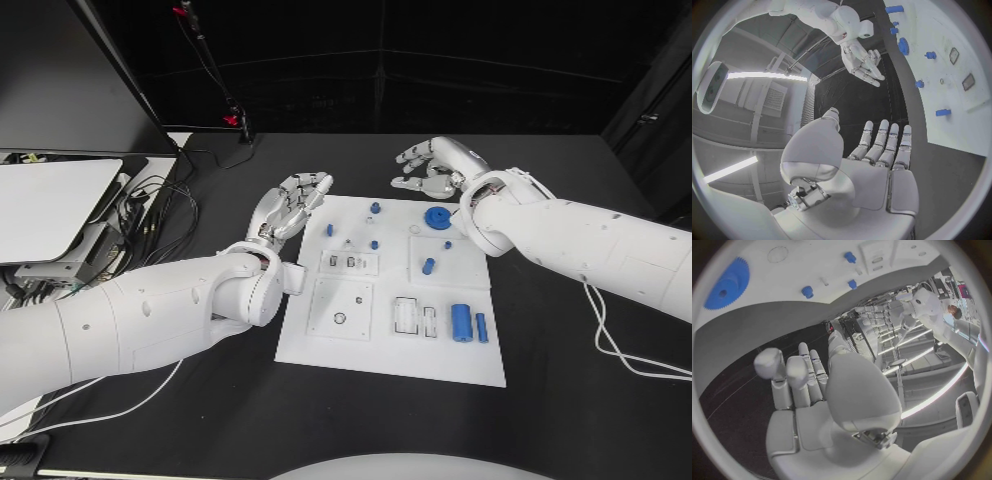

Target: Assemble the parts on the task board

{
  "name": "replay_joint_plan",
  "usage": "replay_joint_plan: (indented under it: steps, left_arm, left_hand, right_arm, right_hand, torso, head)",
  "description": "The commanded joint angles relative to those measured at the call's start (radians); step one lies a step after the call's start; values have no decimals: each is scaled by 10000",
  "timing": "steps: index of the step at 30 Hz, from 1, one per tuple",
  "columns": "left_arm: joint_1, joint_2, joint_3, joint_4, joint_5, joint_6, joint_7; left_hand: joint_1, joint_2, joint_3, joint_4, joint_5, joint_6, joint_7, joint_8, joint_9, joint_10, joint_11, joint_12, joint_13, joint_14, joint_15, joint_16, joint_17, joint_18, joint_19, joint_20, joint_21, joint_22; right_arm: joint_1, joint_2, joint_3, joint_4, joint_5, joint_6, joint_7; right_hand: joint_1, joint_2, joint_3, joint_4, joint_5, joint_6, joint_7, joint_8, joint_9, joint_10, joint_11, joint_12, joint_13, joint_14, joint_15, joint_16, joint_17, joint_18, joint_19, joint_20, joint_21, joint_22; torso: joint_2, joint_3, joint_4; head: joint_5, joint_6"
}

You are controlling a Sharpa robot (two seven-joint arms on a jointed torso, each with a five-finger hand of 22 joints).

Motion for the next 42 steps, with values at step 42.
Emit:
replay_joint_plan:
  steps: [42]
  left_arm:
    - [-16,19,6,-29,-71,177,2746]
  left_hand:
    - [97,104,-94,-10,100,54,1545,37,-15,47,4,71,-7,43,65,71,14,159,-7,57,70,9]
  right_arm:
    - [-95,-1290,-35,-536,-419,2183,-432]
  right_hand:
    - [-1240,-369,70,-673,1995,-1837,533,3148,913,5823,265,13756,14893,2768,514,3356,8808,-1365,4283,519,3926,6295]
  torso:
    - [-63,-15,-133]
  head:
    - [-913,422]
